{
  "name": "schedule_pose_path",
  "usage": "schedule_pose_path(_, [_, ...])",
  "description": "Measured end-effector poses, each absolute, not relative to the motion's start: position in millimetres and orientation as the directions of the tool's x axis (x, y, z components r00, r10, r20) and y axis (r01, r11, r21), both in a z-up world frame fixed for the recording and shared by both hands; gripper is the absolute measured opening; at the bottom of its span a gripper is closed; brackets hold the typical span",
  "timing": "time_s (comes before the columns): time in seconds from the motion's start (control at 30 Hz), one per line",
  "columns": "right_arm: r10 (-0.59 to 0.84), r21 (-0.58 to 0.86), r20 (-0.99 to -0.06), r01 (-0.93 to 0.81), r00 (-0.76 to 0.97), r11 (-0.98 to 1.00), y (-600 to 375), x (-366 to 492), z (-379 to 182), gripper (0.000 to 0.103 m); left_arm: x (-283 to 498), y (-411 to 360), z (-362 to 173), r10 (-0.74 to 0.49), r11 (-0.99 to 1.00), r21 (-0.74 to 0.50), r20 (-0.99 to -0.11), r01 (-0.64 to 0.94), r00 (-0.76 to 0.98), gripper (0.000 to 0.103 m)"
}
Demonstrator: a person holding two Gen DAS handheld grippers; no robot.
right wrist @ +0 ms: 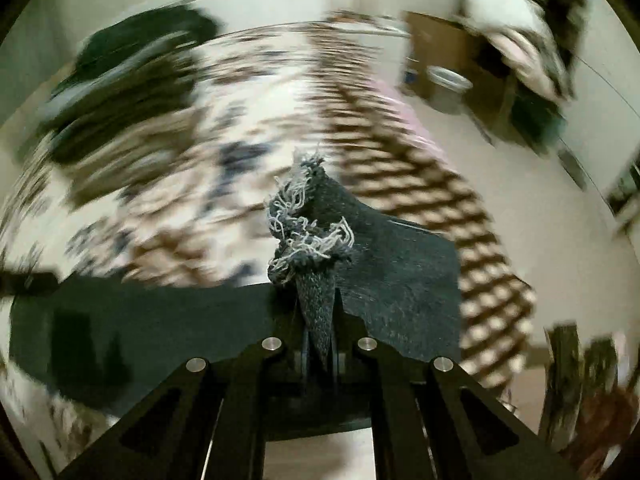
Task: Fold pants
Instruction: 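Grasp the waistband end of the jeans with the left gripper, then lift the waistband end with the left gripper and fold it over the hems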
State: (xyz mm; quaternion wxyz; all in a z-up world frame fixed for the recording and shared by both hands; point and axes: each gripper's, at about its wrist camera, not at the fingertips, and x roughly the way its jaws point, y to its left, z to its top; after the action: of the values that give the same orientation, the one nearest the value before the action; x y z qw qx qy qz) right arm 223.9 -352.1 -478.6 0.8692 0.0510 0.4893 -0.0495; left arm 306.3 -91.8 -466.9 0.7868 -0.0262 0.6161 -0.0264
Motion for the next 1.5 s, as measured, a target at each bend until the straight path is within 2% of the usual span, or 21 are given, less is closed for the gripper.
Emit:
schedule_pose_path(0.23, [0.15,0.107,-0.872,-0.117,0.466,0.987,-194,232,-519,0.008,290,0,-456,-0.016,0.994,-0.041,-0.97,-0.098,0.242,0.103])
schedule_pose_path(0.37, [0.193,0.1,-0.882,-0.229,0.431,0.968,-125,233,-538,0.008,282,44,-454,0.02,0.988,-0.019,-0.97,-0.153,0.244,0.103])
schedule_pose_path(0.43, [0.156,0.056,-0.908,-0.256,0.39,0.965,-100,236,-556,0.01,278,61,-457,0.032,0.985,-0.01,-0.97,-0.172,0.242,0.103])
schedule_pose_path(0.53, [0.159,0.082,-0.944,-0.261,0.29,0.962,-90,242,-579,0.022,272,80,-460,0.028,0.981,-0.02,-0.97,-0.194,0.241,0.103])
schedule_pose_path(0.57, [0.185,0.107,-0.946,-0.282,0.267,0.953,-90,241,-581,0.037,268,87,-462,0.023,0.98,-0.026,-0.97,-0.199,0.241,0.103])
schedule_pose_path(0.6, [0.22,0.14,-0.943,-0.304,0.249,0.942,-88,239,-578,0.046,265,94,-463,0.021,0.978,-0.029,-0.971,-0.207,0.238,0.103])
schedule_pose_path(0.63, [0.244,0.164,-0.94,-0.311,0.239,0.936,-88,234,-570,0.063,262,99,-465,0.019,0.976,-0.033,-0.972,-0.214,0.235,0.103])
schedule_pose_path(0.67, [0.255,0.177,-0.937,-0.304,0.24,0.936,-91,230,-562,0.075,257,107,-467,0.013,0.973,-0.041,-0.972,-0.228,0.233,0.103])
schedule_pose_path(0.77, [0.18,0.126,-0.951,-0.216,0.252,0.968,-106,223,-546,0.076,241,133,-482,0.01,0.953,-0.056,-0.976,-0.297,0.216,0.103])
schedule_pose_path(0.87, [0.024,0.013,-0.979,-0.052,0.204,0.999,-124,224,-553,0.076,213,173,-511,-0.062,0.862,-0.166,-0.972,-0.479,0.227,0.103])
schedule_pose_path(1.0, [0.052,0.074,-0.989,0.159,0.14,0.984,-145,228,-577,0.077,173,218,-567,-0.201,0.582,-0.363,-0.931,-0.728,0.303,0.103])
schedule_pose_path(1.1, [0.041,0.067,-0.991,0.213,0.124,0.975,-140,233,-587,0.077,153,236,-601,-0.223,0.38,-0.459,-0.888,-0.803,0.402,0.1])
schedule_pose_path(1.17, [0.024,0.048,-0.992,0.201,0.121,0.978,-132,237,-589,0.077,150,245,-618,-0.227,0.297,-0.502,-0.863,-0.813,0.45,0.096])
schedule_pose_path(1.23, [0.006,0.025,-0.994,0.171,0.112,0.985,-124,240,-592,0.077,152,254,-630,-0.234,0.224,-0.555,-0.829,-0.801,0.509,0.082])
schedule_pose_path(1.3, [0.001,0.017,-0.994,0.148,0.111,0.989,-118,240,-592,0.077,155,261,-629,-0.207,0.194,-0.6,-0.799,-0.776,0.565,0.043])
schedule_pose_path(1.37, [-0.006,0.006,-0.994,0.121,0.106,0.993,-112,242,-592,0.077,163,258,-616,-0.178,0.268,-0.592,-0.806,-0.76,0.565,0.031])
schedule_pose_path(1.43, [-0.015,-0.004,-0.994,0.102,0.109,0.995,-110,241,-592,0.077,167,249,-600,-0.147,0.348,-0.586,-0.805,-0.732,0.575,0.029])
schedule_pose_path(1.47, [-0.017,-0.006,-0.994,0.097,0.108,0.995,-109,241,-592,0.077,167,249,-598,-0.141,0.36,-0.587,-0.803,-0.725,0.579,0.031])
schedule_pose_path(1.5, [-0.016,-0.006,-0.995,0.097,0.103,0.995,-109,241,-593,0.077,168,249,-601,-0.147,0.355,-0.589,-0.802,-0.726,0.579,0.038])
